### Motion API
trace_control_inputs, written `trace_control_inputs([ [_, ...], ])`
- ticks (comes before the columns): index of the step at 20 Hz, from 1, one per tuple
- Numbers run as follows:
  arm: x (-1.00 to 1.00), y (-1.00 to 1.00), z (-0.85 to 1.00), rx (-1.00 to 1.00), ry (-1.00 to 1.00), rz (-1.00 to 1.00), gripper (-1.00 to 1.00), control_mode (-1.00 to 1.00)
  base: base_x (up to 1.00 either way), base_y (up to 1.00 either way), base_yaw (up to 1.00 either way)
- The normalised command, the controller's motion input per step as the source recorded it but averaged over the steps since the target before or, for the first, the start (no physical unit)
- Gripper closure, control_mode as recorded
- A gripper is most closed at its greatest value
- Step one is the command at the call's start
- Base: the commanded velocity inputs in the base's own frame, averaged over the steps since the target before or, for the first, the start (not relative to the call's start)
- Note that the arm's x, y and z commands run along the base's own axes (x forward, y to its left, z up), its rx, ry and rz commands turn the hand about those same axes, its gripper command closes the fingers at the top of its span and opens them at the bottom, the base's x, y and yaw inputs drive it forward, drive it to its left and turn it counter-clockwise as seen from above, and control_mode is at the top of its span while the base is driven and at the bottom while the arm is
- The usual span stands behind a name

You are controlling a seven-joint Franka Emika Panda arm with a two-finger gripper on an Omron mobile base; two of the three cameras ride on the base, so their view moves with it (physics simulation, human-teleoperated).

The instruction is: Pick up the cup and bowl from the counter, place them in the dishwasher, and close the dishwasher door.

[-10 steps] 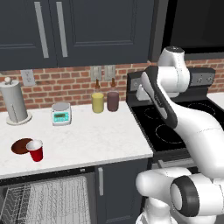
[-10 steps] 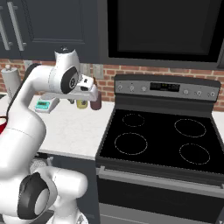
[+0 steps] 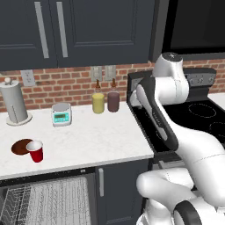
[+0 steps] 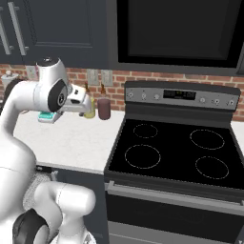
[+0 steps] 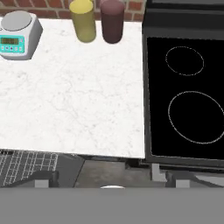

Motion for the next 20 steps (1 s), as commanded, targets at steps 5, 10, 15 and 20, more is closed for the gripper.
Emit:
trace_control_inputs([
  [5, -0.21, 0.98, -0.16, -0.05, -0.16, 0.07, -1.0, -1.0, 0.0, 0.0, 0.0],
  [10, 0.0, 1.0, -0.08, -0.09, -0.04, 0.06, -1.0, -1.0, 0.0, 0.0, 0.0],
  [15, 0.09, 1.0, 0.0, -0.11, 0.01, 0.02, -1.0, -1.0, 0.0, 0.0, 0.0],
  [20, 0.37, 0.92, 0.0, -0.06, 0.15, 0.0, -1.0, -1.0, 0.0, 0.0, 0.0],
])
